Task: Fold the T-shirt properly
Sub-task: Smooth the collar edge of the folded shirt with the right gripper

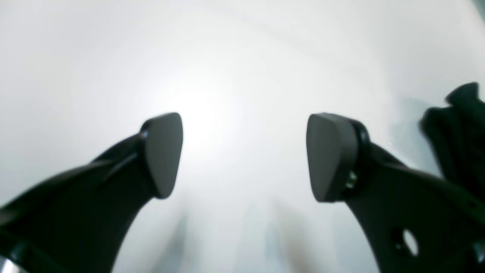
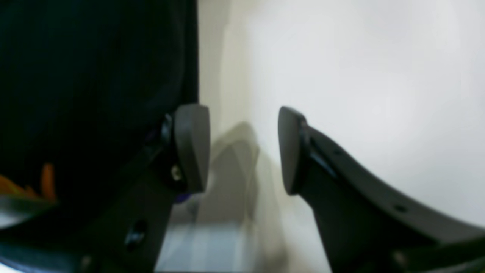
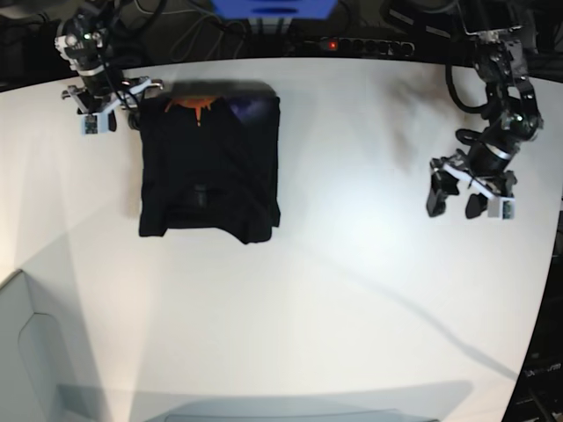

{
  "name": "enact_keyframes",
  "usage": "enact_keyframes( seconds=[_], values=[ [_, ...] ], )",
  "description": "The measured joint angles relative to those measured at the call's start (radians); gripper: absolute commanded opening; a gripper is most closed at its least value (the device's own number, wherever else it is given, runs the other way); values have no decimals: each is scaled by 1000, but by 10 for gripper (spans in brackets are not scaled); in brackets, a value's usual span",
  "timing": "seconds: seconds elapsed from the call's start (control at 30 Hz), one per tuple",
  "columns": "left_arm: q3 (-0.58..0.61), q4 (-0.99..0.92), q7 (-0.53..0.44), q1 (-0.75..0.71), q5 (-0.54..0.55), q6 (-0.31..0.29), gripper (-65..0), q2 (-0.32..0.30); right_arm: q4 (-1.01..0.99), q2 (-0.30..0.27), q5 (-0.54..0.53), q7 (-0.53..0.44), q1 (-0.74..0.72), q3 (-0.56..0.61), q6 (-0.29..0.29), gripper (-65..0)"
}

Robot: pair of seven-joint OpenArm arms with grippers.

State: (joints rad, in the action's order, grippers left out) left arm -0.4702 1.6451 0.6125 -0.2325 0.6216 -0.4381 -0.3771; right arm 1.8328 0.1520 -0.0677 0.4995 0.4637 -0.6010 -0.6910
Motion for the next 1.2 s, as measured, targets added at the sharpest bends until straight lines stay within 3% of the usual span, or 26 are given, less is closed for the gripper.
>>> enact_keyframes(
  seconds=[0.33, 0.43, 0.53, 0.73, 0.83, 1.07, 1.2],
  values=[
    [-98, 43, -5, -54, 3, 0, -165, 0, 83, 9, 6, 8, -32, -95, 0, -373],
    [-114, 80, 1, -97, 4, 0, -167, 0, 154, 9, -4, -4, -55, -82, 0, -474],
    [-132, 116, -4, -151, 7, -3, -223, 0, 181, 4, -53, -7, -35, -18, 1, -644],
    [-203, 157, 2, -233, 3, -1, -446, 22, 171, 4, -68, 1, 87, 245, 0, -650],
    [-250, 182, 3, -256, 3, -1, -506, 64, 156, 10, -71, 0, 108, 346, 0, -650],
    [-317, 221, -2, -319, 7, -3, -512, 95, 7, -2, -73, -19, 68, 346, 0, -650],
    [-354, 221, 4, -343, 8, -3, -512, 126, -39, -21, -86, -105, 71, 351, 0, -650]
  ],
)
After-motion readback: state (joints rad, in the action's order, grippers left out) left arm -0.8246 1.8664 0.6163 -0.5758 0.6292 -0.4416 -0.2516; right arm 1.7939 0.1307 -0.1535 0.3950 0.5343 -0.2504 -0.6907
